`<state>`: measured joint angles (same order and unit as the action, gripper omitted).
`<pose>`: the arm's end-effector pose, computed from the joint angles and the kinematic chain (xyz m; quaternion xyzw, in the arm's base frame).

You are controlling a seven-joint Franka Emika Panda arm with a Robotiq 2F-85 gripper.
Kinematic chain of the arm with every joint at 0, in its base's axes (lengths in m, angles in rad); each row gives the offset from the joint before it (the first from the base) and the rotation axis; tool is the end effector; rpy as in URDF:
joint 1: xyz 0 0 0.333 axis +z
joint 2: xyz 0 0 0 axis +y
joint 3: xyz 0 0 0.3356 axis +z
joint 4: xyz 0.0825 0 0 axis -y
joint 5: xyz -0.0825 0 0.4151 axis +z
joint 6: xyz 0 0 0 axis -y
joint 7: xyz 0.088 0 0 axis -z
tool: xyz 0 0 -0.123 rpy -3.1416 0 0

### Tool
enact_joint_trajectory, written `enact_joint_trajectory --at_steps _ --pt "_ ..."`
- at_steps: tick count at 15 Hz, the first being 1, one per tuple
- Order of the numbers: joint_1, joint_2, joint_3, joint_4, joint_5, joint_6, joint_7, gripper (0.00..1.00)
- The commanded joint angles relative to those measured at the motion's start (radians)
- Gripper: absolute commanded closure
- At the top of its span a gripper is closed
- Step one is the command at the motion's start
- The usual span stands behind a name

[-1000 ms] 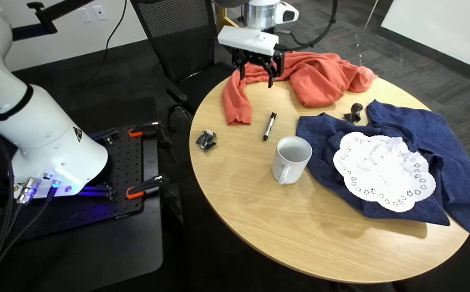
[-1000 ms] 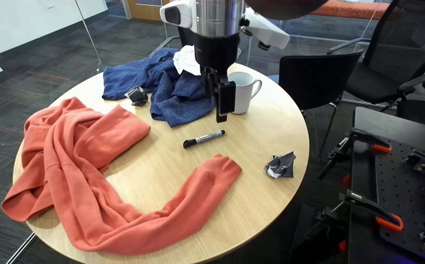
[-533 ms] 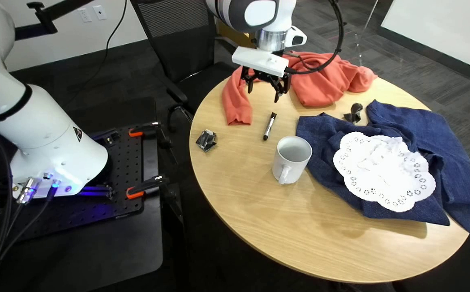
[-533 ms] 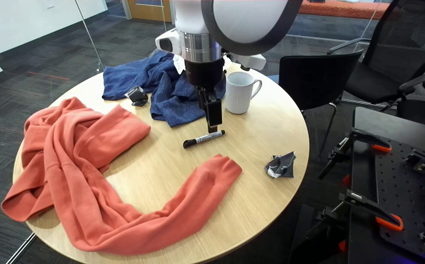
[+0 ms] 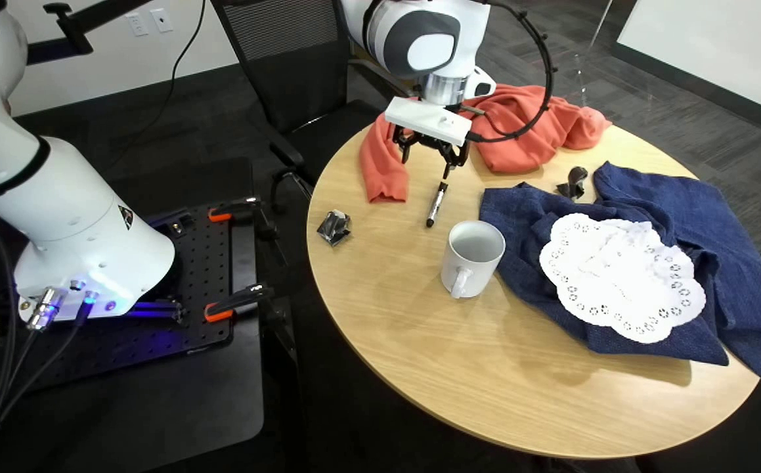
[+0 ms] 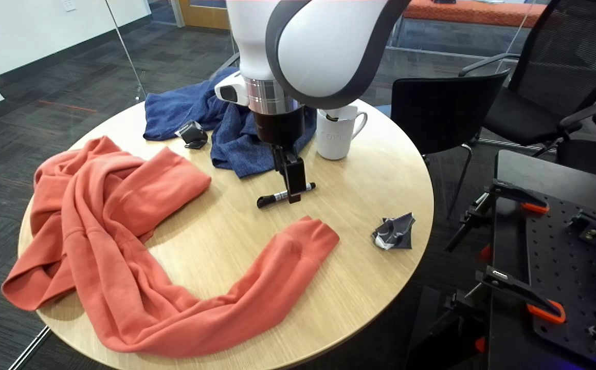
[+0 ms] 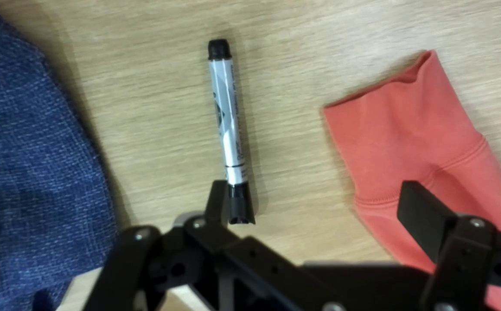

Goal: Put the marker in the mug

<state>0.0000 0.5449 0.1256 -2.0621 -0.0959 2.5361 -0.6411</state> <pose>0.6018 0.0781 0.1357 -0.9143 -0.4037 0.0295 0.0148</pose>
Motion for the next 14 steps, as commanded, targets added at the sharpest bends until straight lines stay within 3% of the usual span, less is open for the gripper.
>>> enact_joint_trajectory --at_steps 1,14 --pt "-0.023 0.048 0.018 0.049 -0.012 0.006 -0.016 0.0" --pt "-0.04 0.163 0.012 0.154 -0.02 0.006 -0.012 0.0"
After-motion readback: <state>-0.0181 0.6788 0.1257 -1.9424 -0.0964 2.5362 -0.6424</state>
